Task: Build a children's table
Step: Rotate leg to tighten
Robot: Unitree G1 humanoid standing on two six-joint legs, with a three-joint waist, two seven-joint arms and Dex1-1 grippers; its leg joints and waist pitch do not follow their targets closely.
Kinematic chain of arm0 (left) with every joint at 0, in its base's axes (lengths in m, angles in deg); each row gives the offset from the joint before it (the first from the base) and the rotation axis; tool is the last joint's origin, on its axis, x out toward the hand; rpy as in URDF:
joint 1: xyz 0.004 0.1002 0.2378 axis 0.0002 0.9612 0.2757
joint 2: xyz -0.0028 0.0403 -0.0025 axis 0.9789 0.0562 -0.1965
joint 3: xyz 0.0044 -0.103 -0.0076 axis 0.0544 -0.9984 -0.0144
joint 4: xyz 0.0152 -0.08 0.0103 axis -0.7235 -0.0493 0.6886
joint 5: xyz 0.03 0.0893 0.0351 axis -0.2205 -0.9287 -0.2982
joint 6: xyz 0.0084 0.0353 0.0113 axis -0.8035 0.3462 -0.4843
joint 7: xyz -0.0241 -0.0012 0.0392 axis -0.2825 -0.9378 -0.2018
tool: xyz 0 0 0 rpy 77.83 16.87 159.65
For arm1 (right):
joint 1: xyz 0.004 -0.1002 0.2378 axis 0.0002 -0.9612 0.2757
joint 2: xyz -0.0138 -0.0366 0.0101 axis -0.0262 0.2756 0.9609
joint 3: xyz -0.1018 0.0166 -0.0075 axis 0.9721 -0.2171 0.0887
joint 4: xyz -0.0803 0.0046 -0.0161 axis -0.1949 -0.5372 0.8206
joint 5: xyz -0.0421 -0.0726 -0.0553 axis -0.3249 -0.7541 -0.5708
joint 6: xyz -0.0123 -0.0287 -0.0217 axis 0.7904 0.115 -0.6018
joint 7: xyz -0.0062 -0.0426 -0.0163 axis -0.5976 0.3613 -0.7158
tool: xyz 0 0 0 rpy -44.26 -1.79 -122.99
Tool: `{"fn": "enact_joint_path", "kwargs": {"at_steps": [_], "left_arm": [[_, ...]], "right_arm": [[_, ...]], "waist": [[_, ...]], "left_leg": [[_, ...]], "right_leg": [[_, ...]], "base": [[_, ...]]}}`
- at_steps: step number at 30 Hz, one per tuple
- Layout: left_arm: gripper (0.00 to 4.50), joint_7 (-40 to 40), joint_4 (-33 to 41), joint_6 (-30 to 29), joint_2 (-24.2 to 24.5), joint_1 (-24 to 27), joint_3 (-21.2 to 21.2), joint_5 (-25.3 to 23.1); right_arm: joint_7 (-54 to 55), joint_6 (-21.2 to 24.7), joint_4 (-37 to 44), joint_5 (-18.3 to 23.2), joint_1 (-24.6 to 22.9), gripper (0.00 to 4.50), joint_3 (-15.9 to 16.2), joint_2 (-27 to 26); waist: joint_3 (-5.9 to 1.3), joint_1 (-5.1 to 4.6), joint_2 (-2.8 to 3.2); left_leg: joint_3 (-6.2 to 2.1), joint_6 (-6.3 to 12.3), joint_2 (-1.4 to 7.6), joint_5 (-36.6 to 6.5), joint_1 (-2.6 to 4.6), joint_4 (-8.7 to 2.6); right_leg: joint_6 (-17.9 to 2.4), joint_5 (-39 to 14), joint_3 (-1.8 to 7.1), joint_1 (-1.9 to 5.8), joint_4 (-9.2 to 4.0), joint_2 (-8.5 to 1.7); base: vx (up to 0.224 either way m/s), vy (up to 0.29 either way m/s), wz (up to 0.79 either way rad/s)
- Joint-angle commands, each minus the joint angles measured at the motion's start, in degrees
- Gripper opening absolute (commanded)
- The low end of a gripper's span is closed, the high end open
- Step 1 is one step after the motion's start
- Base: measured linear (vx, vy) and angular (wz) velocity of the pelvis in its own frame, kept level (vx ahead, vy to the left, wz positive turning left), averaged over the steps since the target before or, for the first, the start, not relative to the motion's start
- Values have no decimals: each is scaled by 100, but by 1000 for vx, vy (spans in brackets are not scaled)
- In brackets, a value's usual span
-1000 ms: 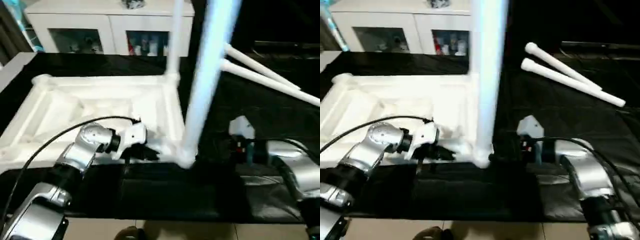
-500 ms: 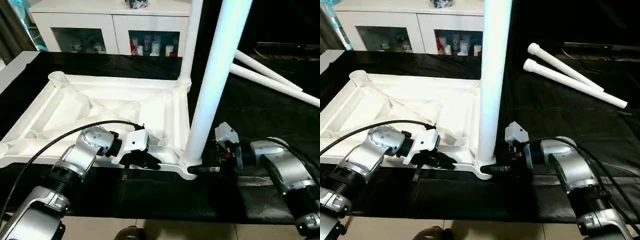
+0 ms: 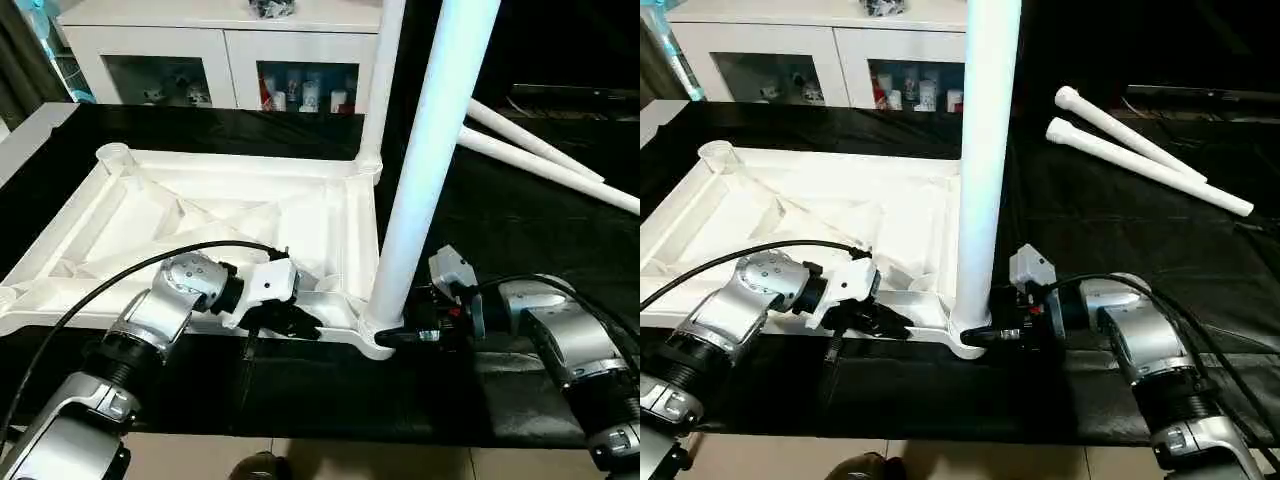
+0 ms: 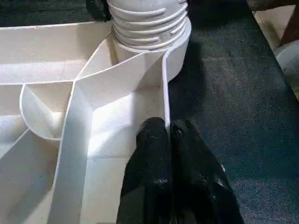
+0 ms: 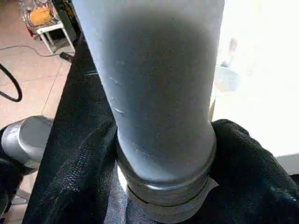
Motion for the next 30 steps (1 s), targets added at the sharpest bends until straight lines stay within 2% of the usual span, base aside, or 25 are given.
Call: {"fn": "enact_joint_path", "kwargs": {"at_steps": [1,2,3,4,5,6,8,10,11,12,13,14,15,17,18,19,22,23,26,27,28,29,30], "left_arm": [[0,-231,86,-143,-171,-120,17,-53],[0,-402,37,-248,-246,-168,-17,-81],[0,-597,-22,-396,-347,-231,-65,-93],[0,-635,-34,-423,-367,-244,-74,-97],[0,-1011,-158,-656,-567,-374,-156,-129],[0,-1229,-234,-720,-700,-449,-193,-151],[0,-1704,-396,-917,-967,-595,-234,-243],[0,-2003,-514,-1031,-1129,-682,-259,-297],[0,-2637,-784,-1331,-1458,-865,-348,-372],[0,-2865,-888,-1403,-1571,-930,-390,-390],[0,-3185,-1027,-1507,-1722,-1018,-452,-427],[0,-3260,-1063,-1523,-1761,-1041,-462,-440],[0,-3392,-1127,-1551,-1829,-1082,-479,-461],[0,-3651,-1256,-1593,-1985,-1171,-535,-507],[0,-3781,-1323,-1627,-2089,-1259,-601,-511],[0,-3781,-1323,-1627,-2089,-1259,-601,-511],[0,-3780,-1333,-1556,-2069,-1309,-614,-533],[0,-3748,-1332,-1529,-2028,-1309,-612,-549],[0,-3646,-1321,-1437,-1958,-1284,-574,-588],[0,-3593,-1300,-1415,-1911,-1255,-563,-593],[0,-3548,-1289,-1377,-1879,-1234,-560,-591],[0,-3404,-1245,-1315,-1776,-1170,-556,-574],[0,-3315,-1219,-1248,-1721,-1135,-550,-561]], "right_arm": [[406,132,158,53,-81,275,-79,-182],[717,252,165,2,-85,275,-127,-291],[1086,337,151,-67,-74,275,-186,-430],[1140,342,149,-73,-72,275,-197,-455],[1690,445,115,-140,-32,275,-300,-712],[2065,563,62,-174,20,275,-377,-887],[2692,641,-21,-235,106,275,-503,-1219],[3049,730,-65,-266,151,274,-566,-1408],[3735,799,-165,-438,234,274,-620,-1736],[3947,818,-196,-469,260,274,-651,-1853],[4252,875,-225,-510,292,274,-697,-2016],[4348,896,-250,-544,311,274,-697,-2057],[4518,933,-293,-603,345,274,-697,-2127],[4884,946,-419,-731,442,274,-711,-2282],[5131,912,-563,-740,566,274,-803,-2426],[5131,912,-563,-740,566,274,-803,-2426],[5153,854,-602,-664,631,274,-923,-2469],[5163,860,-574,-586,634,329,-1032,-2469],[5158,883,-536,-560,621,343,-1112,-2415],[5074,915,-452,-482,581,365,-1161,-2370],[5007,929,-380,-444,545,365,-1184,-2324],[4653,928,-117,-313,395,386,-1189,-2140],[4468,931,20,-255,315,386,-1182,-2033]], "waist": [[-451,-31,-68],[-445,-37,-45],[-440,-54,-76],[-429,-64,-73],[-418,-83,-40],[-399,-139,-57],[-415,-173,-59],[-420,-217,-50],[-442,-212,-13],[-424,-246,-20],[-433,-265,-36],[-437,-252,-38],[-431,-256,-24],[-448,-260,-20],[-456,-256,-35],[-456,-256,-35],[-475,-238,-29],[-483,-236,-28],[-485,-235,-23],[-478,-233,-15],[-480,-236,-13],[-479,-218,-5],[-482,-213,-15]], "left_leg": [[-257,44,496,-1298,300,-442],[-252,22,499,-1341,307,-450],[-269,-51,488,-1434,306,-457],[-268,-94,486,-1495,312,-465],[-281,-215,479,-1703,325,-470],[-299,-331,468,-1878,323,-489],[-337,-457,473,-2011,340,-501],[-340,-518,464,-2003,326,-521],[-359,-502,460,-1935,310,-517],[-320,-509,450,-1898,311,-530],[-312,-533,430,-1974,352,-503],[-327,-500,430,-1963,354,-493],[-323,-416,426,-1877,323,-491],[-313,-341,423,-1740,324,-484],[-315,-284,424,-1634,312,-480],[-315,-284,424,-1634,312,-480],[-308,-101,426,-1332,281,-465],[-302,0,426,-1199,278,-457],[-298,66,429,-1140,278,-451],[-299,69,434,-1182,283,-458],[-301,47,439,-1217,288,-463],[-298,44,440,-1274,301,-461],[-292,59,445,-1264,301,-455]], "right_leg": [[-1445,-776,196,103,-332,-408],[-1436,-823,205,80,-336,-401],[-1413,-980,200,99,-356,-416],[-1388,-1106,206,86,-369,-413],[-1330,-1402,213,67,-401,-433],[-1274,-1670,215,55,-423,-432],[-1139,-1906,214,55,-454,-458],[-1112,-1781,207,51,-443,-432],[-1093,-1606,198,87,-430,-442],[-1096,-1503,204,47,-438,-398],[-1137,-1453,212,26,-462,-413],[-1136,-1463,212,39,-476,-434],[-1118,-1403,217,61,-487,-433],[-1103,-1227,211,66,-477,-411],[-1124,-1075,206,88,-461,-410],[-1124,-1075,206,88,-461,-410],[-1161,-710,191,129,-426,-405],[-1198,-510,183,132,-403,-397],[-1241,-420,178,137,-397,-395],[-1240,-472,177,133,-406,-397],[-1233,-523,177,133,-403,-394],[-1195,-543,180,140,-424,-394],[-1198,-488,188,142,-415,-399]], "base": [[0,0,0],[0,0,0],[0,0,0],[0,0,0],[0,0,0],[0,0,0],[0,0,0],[0,0,0],[0,0,0],[0,0,0],[0,0,0],[0,0,0],[0,0,0],[0,0,0],[0,0,0],[0,0,0],[0,0,0],[0,0,0],[0,0,0],[0,0,0],[0,0,0],[0,0,0],[0,0,0]]}}
